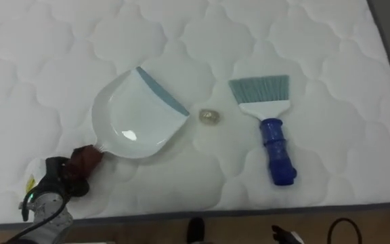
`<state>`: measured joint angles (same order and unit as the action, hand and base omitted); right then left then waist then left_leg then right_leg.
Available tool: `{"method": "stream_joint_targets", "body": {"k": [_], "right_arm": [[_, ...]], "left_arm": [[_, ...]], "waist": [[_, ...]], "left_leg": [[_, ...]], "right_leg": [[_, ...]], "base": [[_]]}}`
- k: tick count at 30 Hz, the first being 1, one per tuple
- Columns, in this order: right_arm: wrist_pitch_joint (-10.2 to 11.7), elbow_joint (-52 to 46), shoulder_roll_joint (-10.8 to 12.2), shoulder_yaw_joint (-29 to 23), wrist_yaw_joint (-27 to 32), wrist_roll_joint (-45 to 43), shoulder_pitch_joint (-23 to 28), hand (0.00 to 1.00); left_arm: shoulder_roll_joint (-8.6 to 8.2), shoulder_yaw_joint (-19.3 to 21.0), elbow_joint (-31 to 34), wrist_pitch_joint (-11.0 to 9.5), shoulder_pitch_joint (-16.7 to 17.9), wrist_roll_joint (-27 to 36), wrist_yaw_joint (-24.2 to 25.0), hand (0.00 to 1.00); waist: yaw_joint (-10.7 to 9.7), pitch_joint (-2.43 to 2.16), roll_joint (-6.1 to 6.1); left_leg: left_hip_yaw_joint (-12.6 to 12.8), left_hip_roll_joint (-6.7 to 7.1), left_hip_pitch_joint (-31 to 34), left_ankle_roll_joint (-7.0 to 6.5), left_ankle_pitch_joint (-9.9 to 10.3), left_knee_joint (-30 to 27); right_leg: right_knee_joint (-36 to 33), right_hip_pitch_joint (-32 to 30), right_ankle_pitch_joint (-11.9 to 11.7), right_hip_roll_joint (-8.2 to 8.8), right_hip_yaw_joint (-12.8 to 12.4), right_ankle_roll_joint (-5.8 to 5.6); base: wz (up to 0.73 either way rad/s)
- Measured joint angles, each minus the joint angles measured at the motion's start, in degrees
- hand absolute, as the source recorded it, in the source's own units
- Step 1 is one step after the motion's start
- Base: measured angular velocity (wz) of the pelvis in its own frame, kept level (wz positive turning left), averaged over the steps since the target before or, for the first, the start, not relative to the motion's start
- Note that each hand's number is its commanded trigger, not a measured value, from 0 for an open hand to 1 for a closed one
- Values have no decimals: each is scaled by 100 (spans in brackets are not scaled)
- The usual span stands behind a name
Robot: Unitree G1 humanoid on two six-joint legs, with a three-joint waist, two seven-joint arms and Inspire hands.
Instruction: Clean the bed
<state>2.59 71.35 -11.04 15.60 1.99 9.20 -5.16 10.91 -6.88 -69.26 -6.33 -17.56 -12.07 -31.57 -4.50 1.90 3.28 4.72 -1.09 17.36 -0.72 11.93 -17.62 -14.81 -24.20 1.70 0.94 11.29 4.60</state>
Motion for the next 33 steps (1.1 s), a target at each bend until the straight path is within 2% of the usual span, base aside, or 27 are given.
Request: {"method": "stream_joint_targets", "body": {"k": [6, 12, 16, 18, 24, 28, 30, 33], "right_arm": [[-1, 45, -37, -2, 44, 23, -22, 0], [67, 221, -121, -174, 122, 155, -49, 0], [109, 236, -218, -345, 307, 568, -50, 0], [173, 230, -293, -469, 335, 742, -62, 0], [175, 223, -351, -925, 633, 1529, -55, 0], [163, 146, -390, -1078, 856, 1816, -169, 0], [163, 105, -410, -1140, 1081, 1877, -252, 0], [171, -55, -485, -1139, 1401, 2069, -384, 0]], "left_arm": [[122, -255, 3, 36, 18, -353, 74, 100], [208, -285, 26, -12, 39, -639, 74, 100], [235, -283, 39, -14, 78, -769, -8, 100], [322, -284, 58, -24, 85, -892, -115, 100], [573, -297, 110, -22, 119, -1179, -430, 100], [589, -299, 111, -10, 143, -1233, -579, 100], [588, -378, 102, 5, 180, -1225, -679, 100], [590, -408, 48, -7, 237, -1228, -842, 100]], "waist": [[-9, 50, -78], [-7, 58, -171], [4, 34, -264], [-11, 15, -298], [-11, 11, -310], [19, -10, -357], [41, -12, -356], [46, -14, -359]], "left_leg": [[-3, 2, 20, 0, 0, -3], [3, 3, 142, 1, 2, -83], [26, 19, 208, 2, 2, -148], [71, 50, 294, 2, 2, -223], [69, 66, 419, 3, 9, -409], [72, 65, 603, 0, 60, -473], [181, 67, 606, -7, 112, -509], [305, 87, 583, -19, 116, -517]], "right_leg": [[-19, -19, 29, 0, -7, 2], [-97, -137, 45, 20, 5, 6], [-214, -247, 72, 55, 5, 26], [-434, -393, 159, 124, 3, 39], [-592, -520, 217, 151, -35, 56], [-670, -651, 188, 149, -46, 9], [-786, -733, 143, 154, -142, 69], [-894, -807, 151, 162, -274, 58]], "base": [[0], [0], [-3], [0], [4], [-1], [-16], [-21]]}}
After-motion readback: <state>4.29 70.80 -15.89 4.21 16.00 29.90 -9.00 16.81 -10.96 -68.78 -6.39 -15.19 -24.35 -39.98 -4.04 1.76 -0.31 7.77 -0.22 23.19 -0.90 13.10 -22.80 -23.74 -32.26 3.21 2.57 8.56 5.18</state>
